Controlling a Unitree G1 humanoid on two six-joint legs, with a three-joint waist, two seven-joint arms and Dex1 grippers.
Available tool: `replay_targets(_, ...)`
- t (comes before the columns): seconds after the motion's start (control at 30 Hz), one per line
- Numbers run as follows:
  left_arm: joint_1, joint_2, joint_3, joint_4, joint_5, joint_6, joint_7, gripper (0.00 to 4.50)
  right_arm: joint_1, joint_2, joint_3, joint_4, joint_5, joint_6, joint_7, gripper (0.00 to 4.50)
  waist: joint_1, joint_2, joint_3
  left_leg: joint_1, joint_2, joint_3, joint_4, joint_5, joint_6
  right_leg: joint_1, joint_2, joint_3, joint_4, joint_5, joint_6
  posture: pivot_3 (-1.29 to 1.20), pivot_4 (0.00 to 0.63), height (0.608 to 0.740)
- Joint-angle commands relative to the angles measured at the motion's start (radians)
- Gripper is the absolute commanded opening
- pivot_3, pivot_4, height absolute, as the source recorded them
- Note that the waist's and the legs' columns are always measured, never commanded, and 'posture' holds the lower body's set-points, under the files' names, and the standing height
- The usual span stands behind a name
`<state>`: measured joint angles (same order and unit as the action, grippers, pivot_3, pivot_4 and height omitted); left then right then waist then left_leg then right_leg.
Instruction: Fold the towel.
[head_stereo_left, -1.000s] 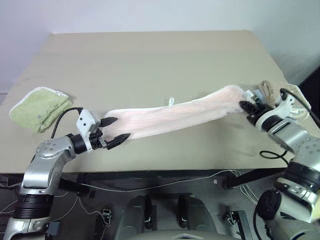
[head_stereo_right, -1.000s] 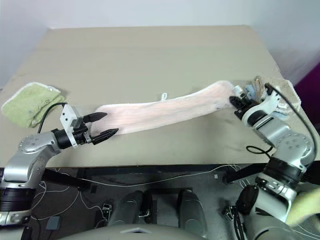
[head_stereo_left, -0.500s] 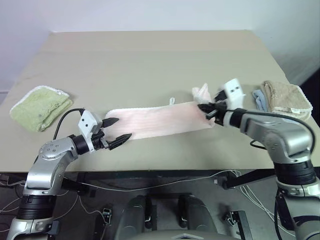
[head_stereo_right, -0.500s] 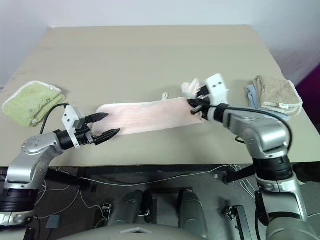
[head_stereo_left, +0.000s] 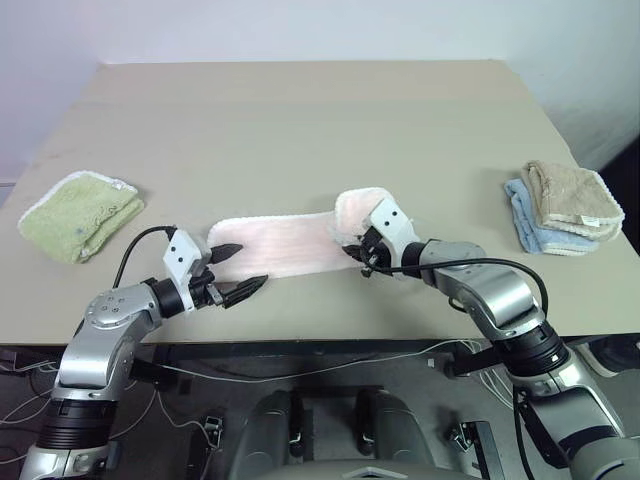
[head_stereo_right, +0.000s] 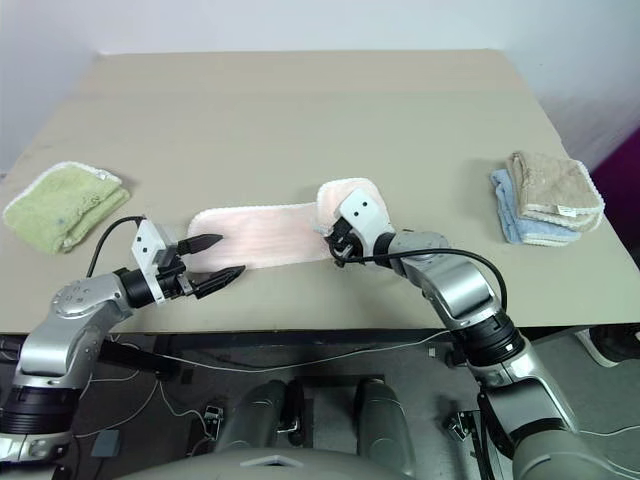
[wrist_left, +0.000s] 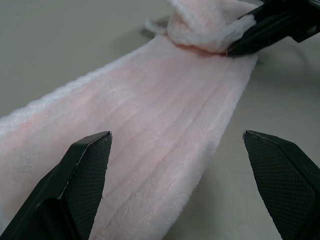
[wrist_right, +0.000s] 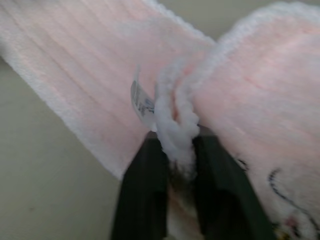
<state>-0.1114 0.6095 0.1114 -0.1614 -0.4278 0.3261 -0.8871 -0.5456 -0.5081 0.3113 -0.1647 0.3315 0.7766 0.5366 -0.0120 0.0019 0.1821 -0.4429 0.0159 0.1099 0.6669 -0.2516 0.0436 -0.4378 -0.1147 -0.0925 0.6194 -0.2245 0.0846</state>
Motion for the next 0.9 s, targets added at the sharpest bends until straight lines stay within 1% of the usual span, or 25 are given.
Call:
replay_targets(0.03, 0.010, 0.001, 0.026, -0.048, -0.033, 0.011, 0.005, 4.39, 0.004, 0.009, -0.051, -0.047, 0.015, 0.006, 0.020, 2.01, 0.000, 0.000, 0.000, 0.000, 0.000, 0.000, 0.000, 0.000, 0.000, 0.000, 0.000, 0.000, 0.000, 0.000, 0.000, 0.00, 0.150, 0.740)
replay_targets(0.1, 0.019, -0.009, 0.039, -0.064, -0.060, 0.032, 0.015, 4.39, 0.015, 0.004, -0.084, -0.073, 0.032, 0.008, 0.032, 2.67, 0.000, 0.000, 0.000, 0.000, 0.000, 0.000, 0.000, 0.000, 0.000, 0.000, 0.000, 0.000, 0.000, 0.000, 0.000, 0.00, 0.150, 0.740)
replay_targets(0.17, 0.038, -0.024, 0.072, -0.091, -0.115, 0.071, 0.039, 4.39, 0.035, -0.015, -0.134, -0.118, 0.043, -0.009, 0.043, 3.32, 0.001, 0.000, 0.000, 0.000, 0.000, 0.000, 0.000, 0.000, 0.000, 0.000, 0.000, 0.000, 0.000, 0.000, 0.000, 0.00, 0.150, 0.740)
replay_targets(0.3, 0.085, -0.068, 0.143, -0.165, -0.247, 0.171, 0.108, 4.39, 0.058, -0.048, -0.230, -0.169, 0.078, -0.015, 0.069, 3.32, 0.000, 0.000, 0.000, 0.000, 0.000, 0.000, 0.000, 0.000, 0.000, 0.001, 0.000, 0.000, 0.000, 0.000, 0.000, 0.00, 0.150, 0.740)
replay_targets(0.4, 0.130, -0.096, 0.178, -0.219, -0.319, 0.225, 0.161, 4.39, 0.043, -0.045, -0.304, -0.151, 0.119, -0.011, 0.084, 3.32, 0.000, 0.000, 0.000, 0.001, 0.000, -0.001, 0.000, 0.000, 0.000, 0.001, 0.000, 0.000, 0.000, 0.000, 0.000, 0.00, 0.150, 0.740)
replay_targets(0.47, 0.153, -0.122, 0.192, -0.245, -0.350, 0.251, 0.213, 4.39, 0.012, -0.024, -0.337, -0.080, 0.121, -0.018, 0.071, 2.95, 0.000, 0.000, 0.000, 0.001, 0.000, -0.001, 0.000, 0.000, 0.000, 0.001, 0.000, 0.000, 0.000, 0.000, 0.000, 0.00, 0.150, 0.740)
replay_targets(0.53, 0.167, -0.157, 0.203, -0.267, -0.389, 0.286, 0.288, 4.39, -0.026, 0.007, -0.327, 0.031, 0.084, -0.081, 0.063, 2.41, 0.000, 0.000, 0.000, 0.002, 0.000, -0.001, 0.000, 0.000, 0.000, 0.002, 0.000, 0.000, 0.000, 0.000, 0.000, 0.00, 0.150, 0.740)
replay_targets(0.63, 0.183, -0.203, 0.220, -0.301, -0.458, 0.338, 0.383, 4.39, -0.073, 0.063, -0.297, 0.184, 0.033, -0.195, 0.070, 1.31, -0.002, -0.001, 0.000, 0.003, 0.000, -0.001, 0.001, 0.000, 0.000, 0.003, 0.001, 0.000, 0.000, 0.000, 0.000, 0.00, 0.150, 0.740)
replay_targets(0.67, 0.194, -0.228, 0.228, -0.317, -0.492, 0.353, 0.426, 4.39, -0.087, 0.089, -0.277, 0.260, 0.001, -0.256, 0.070, 1.01, -0.002, -0.001, 0.000, 0.003, 0.000, -0.001, 0.001, 0.000, 0.000, 0.003, 0.001, 0.000, 0.000, 0.000, 0.000, 0.00, 0.150, 0.740)
replay_targets(0.73, 0.212, -0.266, 0.242, -0.342, -0.545, 0.371, 0.494, 4.39, -0.108, 0.129, -0.251, 0.378, -0.048, -0.353, 0.072, 0.24, -0.002, -0.001, -0.001, 0.003, 0.000, -0.001, 0.001, 0.000, 0.000, 0.004, 0.001, 0.000, 0.000, 0.000, 0.000, 0.00, 0.150, 0.740)
replay_targets(0.77, 0.225, -0.287, 0.249, -0.354, -0.572, 0.380, 0.533, 4.39, -0.115, 0.146, -0.239, 0.440, -0.069, -0.391, 0.076, 0.03, -0.002, -0.001, -0.001, 0.003, 0.000, -0.001, 0.001, 0.000, 0.000, 0.004, 0.001, 0.000, 0.000, 0.000, 0.000, 0.00, 0.150, 0.740)
replay_targets(0.83, 0.254, -0.313, 0.257, -0.383, -0.604, 0.387, 0.596, 4.39, -0.114, 0.167, -0.208, 0.544, -0.115, -0.469, 0.091, 0.03, 0.000, -0.001, -0.001, 0.003, -0.001, -0.001, 0.001, 0.001, -0.001, 0.004, 0.001, 0.000, 0.001, 0.000, 0.001, 0.00, 0.150, 0.740)
replay_targets(0.9, 0.283, -0.322, 0.253, -0.405, -0.601, 0.390, 0.649, 4.39, -0.111, 0.182, -0.186, 0.622, -0.153, -0.531, 0.098, 0.03, 0.000, -0.001, -0.001, 0.003, -0.001, -0.001, 0.001, 0.003, -0.004, 0.005, 0.001, 0.000, 0.001, 0.001, 0.001, 0.00, 0.150, 0.740)
